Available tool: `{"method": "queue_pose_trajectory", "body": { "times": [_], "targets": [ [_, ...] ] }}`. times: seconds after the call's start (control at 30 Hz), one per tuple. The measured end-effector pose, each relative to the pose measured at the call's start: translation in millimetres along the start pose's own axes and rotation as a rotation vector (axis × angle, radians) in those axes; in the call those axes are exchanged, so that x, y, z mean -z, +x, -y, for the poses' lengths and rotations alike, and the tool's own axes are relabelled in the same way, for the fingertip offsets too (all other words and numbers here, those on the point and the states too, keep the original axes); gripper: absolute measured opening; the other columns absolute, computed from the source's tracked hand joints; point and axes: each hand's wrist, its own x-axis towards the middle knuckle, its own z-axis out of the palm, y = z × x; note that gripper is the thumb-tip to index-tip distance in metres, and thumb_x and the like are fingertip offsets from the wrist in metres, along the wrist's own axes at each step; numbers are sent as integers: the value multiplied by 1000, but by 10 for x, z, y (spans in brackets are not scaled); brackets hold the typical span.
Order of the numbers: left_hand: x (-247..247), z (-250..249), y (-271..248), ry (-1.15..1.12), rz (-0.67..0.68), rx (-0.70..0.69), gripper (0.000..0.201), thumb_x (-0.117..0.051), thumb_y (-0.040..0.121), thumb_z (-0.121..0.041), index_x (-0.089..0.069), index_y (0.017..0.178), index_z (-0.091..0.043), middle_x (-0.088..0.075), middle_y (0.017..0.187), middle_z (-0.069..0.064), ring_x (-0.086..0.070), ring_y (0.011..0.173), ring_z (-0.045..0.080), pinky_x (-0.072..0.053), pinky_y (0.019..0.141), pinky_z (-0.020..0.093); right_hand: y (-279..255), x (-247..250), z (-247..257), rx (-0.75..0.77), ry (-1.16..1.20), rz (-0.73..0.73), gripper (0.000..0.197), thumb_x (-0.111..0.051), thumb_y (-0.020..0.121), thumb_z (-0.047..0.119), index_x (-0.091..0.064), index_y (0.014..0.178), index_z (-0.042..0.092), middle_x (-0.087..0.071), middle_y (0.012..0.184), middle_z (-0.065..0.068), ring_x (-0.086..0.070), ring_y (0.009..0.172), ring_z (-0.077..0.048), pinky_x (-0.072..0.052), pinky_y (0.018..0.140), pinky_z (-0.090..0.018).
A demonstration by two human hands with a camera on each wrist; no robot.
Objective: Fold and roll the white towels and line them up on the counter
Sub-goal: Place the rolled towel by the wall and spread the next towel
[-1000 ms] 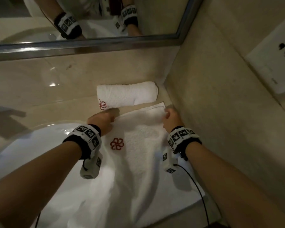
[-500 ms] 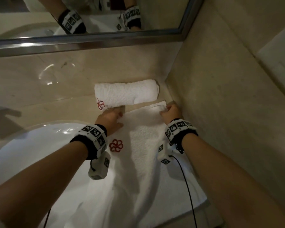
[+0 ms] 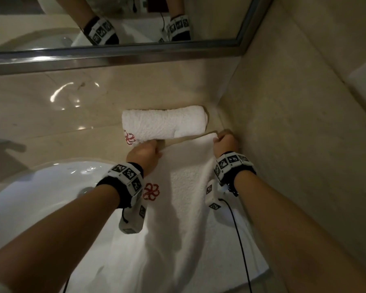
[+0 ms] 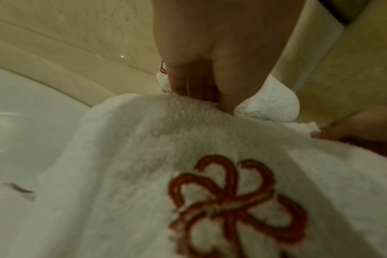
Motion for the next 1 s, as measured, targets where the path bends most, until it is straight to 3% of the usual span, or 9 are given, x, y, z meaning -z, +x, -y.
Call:
{"method": "queue_pose_trajectory", "body": {
  "times": [0.1, 0.17, 0.27, 0.4, 0.5, 0.63, 0.83, 0.93, 1.0],
  "targets": [
    [-66, 6, -8, 69, -53, -43, 37, -45, 96, -25, -46, 128, -5, -47, 132, 14, -49, 116, 32, -42, 94, 39, 44, -33, 45, -15, -36, -19, 22, -52, 94, 17, -57, 108, 2, -65, 110, -18, -62, 104, -31, -46, 76, -28],
    [-64, 23, -16, 27, -57, -73, 36, -49, 94, -25, -50, 123, -5, -46, 129, 12, -48, 114, 31, -40, 92, 35, 45, -58, 68, -9, -59, -22, 28, -52, 93, 19, -54, 114, 0, -64, 113, -19, -61, 106, -32, -50, 82, -33],
    [-13, 89, -25, -55, 49, -103, 41, -58, 89, -32, -53, 124, -11, -44, 130, 8, -46, 116, 26, -36, 92, 27, 74, -87, 85, -20, -36, 16, 44, -59, 89, 23, -47, 124, -2, -61, 119, -20, -61, 109, -32, -50, 87, -35],
    [109, 165, -77, 77, 177, -156, 53, -63, 83, -45, -52, 130, -25, -37, 145, 1, -36, 130, 24, -32, 105, 33, 107, -78, 130, -15, -151, 80, 42, -54, 91, 24, -50, 122, -4, -57, 124, -21, -56, 115, -34, -45, 93, -35],
    [165, 162, -138, 186, 209, -212, 48, -62, 82, -48, -57, 124, -26, -43, 140, -1, -37, 127, 25, -30, 101, 32, 99, -81, 100, -3, -205, 113, 36, -48, 95, 22, -51, 121, -3, -57, 124, -21, -54, 117, -33, -43, 94, -35],
    [122, 170, -183, 97, 277, -227, 48, -63, 84, -41, -56, 126, -19, -54, 129, 4, -48, 118, 23, -31, 92, 24, 93, -50, 53, -12, -217, 138, 34, -41, 97, 19, -52, 118, -5, -57, 123, -23, -54, 116, -34, -41, 95, -33],
    [151, 309, -288, 100, 221, -264, 48, -64, 83, -41, -58, 124, -17, -49, 136, 4, -43, 126, 24, -30, 104, 28, 68, 7, -17, -20, -258, 123, 36, -42, 97, 22, -55, 119, -5, -58, 123, -24, -55, 116, -36, -44, 91, -33],
    [232, 457, -331, 19, 264, -196, 39, -65, 82, -43, -64, 111, -17, -60, 121, 5, -51, 113, 24, -37, 96, 31, 54, 41, -22, -43, -274, 138, 38, -39, 98, 23, -57, 115, -6, -58, 121, -25, -56, 113, -36, -44, 86, -33],
    [290, 550, -386, 62, 323, -155, 40, -64, 82, -46, -64, 113, -20, -64, 112, 3, -55, 107, 22, -34, 92, 30, 53, 48, 1, -81, -278, 159, 41, -37, 99, 25, -57, 114, -7, -58, 121, -25, -56, 112, -35, -43, 83, -33]
  ]
}}
